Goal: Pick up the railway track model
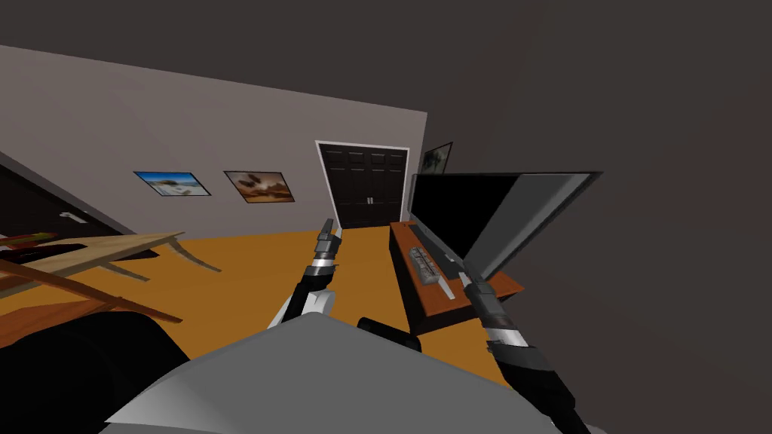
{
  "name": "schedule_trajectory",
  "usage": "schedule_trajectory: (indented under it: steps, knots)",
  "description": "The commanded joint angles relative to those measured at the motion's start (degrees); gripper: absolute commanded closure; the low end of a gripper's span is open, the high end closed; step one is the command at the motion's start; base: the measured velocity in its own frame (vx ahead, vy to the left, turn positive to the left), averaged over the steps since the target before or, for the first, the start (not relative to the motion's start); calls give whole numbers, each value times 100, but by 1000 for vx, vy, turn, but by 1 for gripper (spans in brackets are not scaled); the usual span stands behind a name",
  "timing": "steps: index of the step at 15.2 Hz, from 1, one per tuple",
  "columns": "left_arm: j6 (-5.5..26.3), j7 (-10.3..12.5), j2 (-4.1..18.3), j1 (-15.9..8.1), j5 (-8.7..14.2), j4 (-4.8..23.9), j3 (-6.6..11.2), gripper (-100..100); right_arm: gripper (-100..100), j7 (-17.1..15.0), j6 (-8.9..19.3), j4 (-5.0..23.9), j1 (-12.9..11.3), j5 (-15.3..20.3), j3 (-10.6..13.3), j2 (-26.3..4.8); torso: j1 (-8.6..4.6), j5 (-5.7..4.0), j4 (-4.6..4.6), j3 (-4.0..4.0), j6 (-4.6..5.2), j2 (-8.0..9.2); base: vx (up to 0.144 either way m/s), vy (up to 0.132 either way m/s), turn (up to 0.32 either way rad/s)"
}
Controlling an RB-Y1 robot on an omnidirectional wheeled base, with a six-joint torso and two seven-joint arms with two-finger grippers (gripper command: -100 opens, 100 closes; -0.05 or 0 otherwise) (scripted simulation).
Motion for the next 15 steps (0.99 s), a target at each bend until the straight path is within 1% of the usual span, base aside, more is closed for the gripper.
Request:
schedule_trajectory:
  steps: [1, 2, 3, 4, 6, 7, 8, 9, 10, 11, 12, 13, 14, 15]
  knots:
    - [0, 0, 0, 0, 0, 0, 0, 0, -100, 67, 69, 247, 210, 56, 71, -286, 0, 0, 0, 0, 0, 0, 1, 84, 0]
    - [0, 0, 0, 0, 0, 0, 0, 0, -100, 67, 69, 247, 210, 56, 71, -398, -2, -1, 0, 2, 0, 4, -5, 87, 53]
    - [0, 0, 0, 0, 0, 0, 0, 0, -100, 123, 138, 381, 400, 104, 137, -556, -3, -1, 1, 4, -1, 6, 5, 79, 37]
    - [0, 0, 0, 0, 0, 0, 0, 0, -100, 123, 138, 381, 400, 104, 137, -650, -5, -2, 1, 4, 0, 6, 12, 63, 23]
    - [0, 0, 0, 0, 0, 0, 0, 0, -100, 123, 138, 381, 400, 104, 137, -650, -11, -3, 1, 2, -2, 2, 22, 61, 69]
    - [0, 0, 0, 0, 0, 0, 0, 0, -100, 182, 209, 520, 597, 153, 205, -900, -12, -3, 1, 0, -1, -2, 52, 77, 155]
    - [0, 0, 0, 0, 0, 0, 0, 0, -100, 182, 209, 520, 597, 153, 205, -900, -8, -3, -1, -4, -4, -9, 140, 99, 290]
    - [0, 0, 0, 0, 0, 0, -1, 0, -100, 244, 282, 663, 798, 204, 275, -1095, -3, -2, -5, -16, -6, -32, 212, 108, 313]
    - [0, 0, 0, 1, 0, 0, -1, 0, -100, 244, 282, 663, 798, 204, 275, -1147, 0, -1, -11, -31, -7, -58, 188, 121, 220]
    - [0, 0, 0, 1, 0, 0, 0, 0, -100, 307, 357, 810, 990, 256, 347, -1353, 7, 0, -14, -37, -4, -65, 187, 125, 169]
    - [0, 0, 0, 2, 0, 0, 0, 0, -100, 307, 357, 810, 1003, 256, 347, -1390, 12, 2, -15, -39, -3, -69, 174, 108, 102]
    - [0, 0, 0, 2, 0, 0, 0, 0, -100, 373, 432, 959, 1211, 308, 421, -1525, 11, 2, -15, -39, -3, -68, 157, 101, 163]
    - [0, 0, 0, 1, 0, 0, 0, 0, -100, 373, 432, 959, 1211, 308, 421, -1623, 9, 2, -14, -37, -4, -65, 141, 78, 140]
    - [0, 0, 0, 1, 0, 0, 0, 0, -100, 373, 432, 959, 1211, 308, 421, -1630, 3, 1, -13, -34, -3, -59, 92, 47, 43]
